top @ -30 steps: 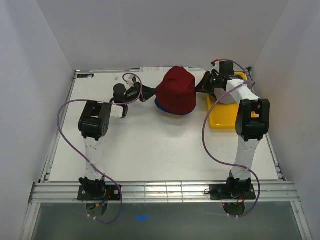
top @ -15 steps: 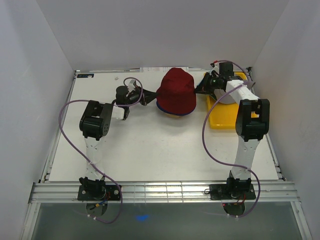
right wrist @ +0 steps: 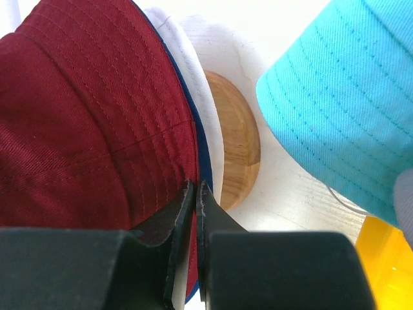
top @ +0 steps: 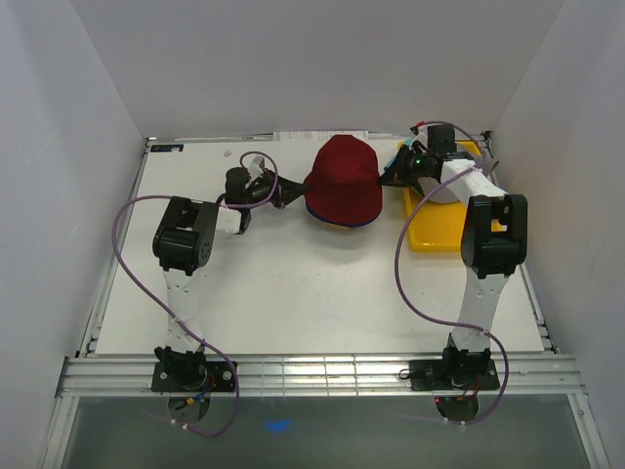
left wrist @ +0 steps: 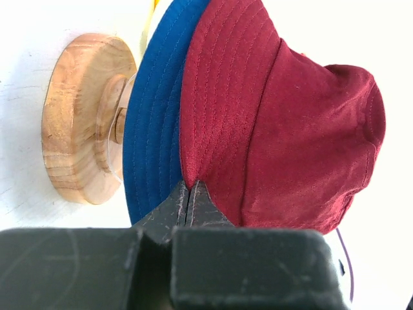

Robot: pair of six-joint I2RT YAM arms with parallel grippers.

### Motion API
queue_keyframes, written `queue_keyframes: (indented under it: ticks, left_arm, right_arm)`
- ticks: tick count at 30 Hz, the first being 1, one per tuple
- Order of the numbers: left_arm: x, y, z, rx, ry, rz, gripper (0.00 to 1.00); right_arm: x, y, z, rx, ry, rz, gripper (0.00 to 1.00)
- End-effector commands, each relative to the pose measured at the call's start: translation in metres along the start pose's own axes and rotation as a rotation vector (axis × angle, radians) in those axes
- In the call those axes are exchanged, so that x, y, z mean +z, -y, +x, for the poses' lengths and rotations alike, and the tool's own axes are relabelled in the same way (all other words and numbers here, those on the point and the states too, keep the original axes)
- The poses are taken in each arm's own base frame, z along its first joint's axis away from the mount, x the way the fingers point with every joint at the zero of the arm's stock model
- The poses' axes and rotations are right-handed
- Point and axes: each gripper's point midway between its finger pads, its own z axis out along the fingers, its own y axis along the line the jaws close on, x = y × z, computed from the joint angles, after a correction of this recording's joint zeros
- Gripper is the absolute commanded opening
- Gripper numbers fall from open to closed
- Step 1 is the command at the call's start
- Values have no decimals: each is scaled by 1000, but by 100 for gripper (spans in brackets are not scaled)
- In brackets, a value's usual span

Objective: Stack the hats

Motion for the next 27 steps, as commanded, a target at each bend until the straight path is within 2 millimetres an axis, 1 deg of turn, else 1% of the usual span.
queue_keyframes:
  ticks: [1,8,11,17,22,27]
  left_arm:
    - [-15,-38,-17,-37,72,-127,0]
    - [-20,-50,-17,-41,72,-158,0]
    - [-21,-52,-17,-38,70,-162,0]
    - [-23,-59,-18,-39,64,-173,0]
    - [-24,-64,-16,-31,55,-183,0]
    - [-24,-64,-15,-26,43,-182,0]
  right_arm:
    - [-4,21,4,-22,12,93,8]
    - [-2,30,10,-12,6,126,8]
    - [-2,34,13,-2,2,138,8]
    - [1,44,23,11,-15,167,8]
    - [1,46,27,18,-21,172,8]
    - [1,45,26,18,-19,169,8]
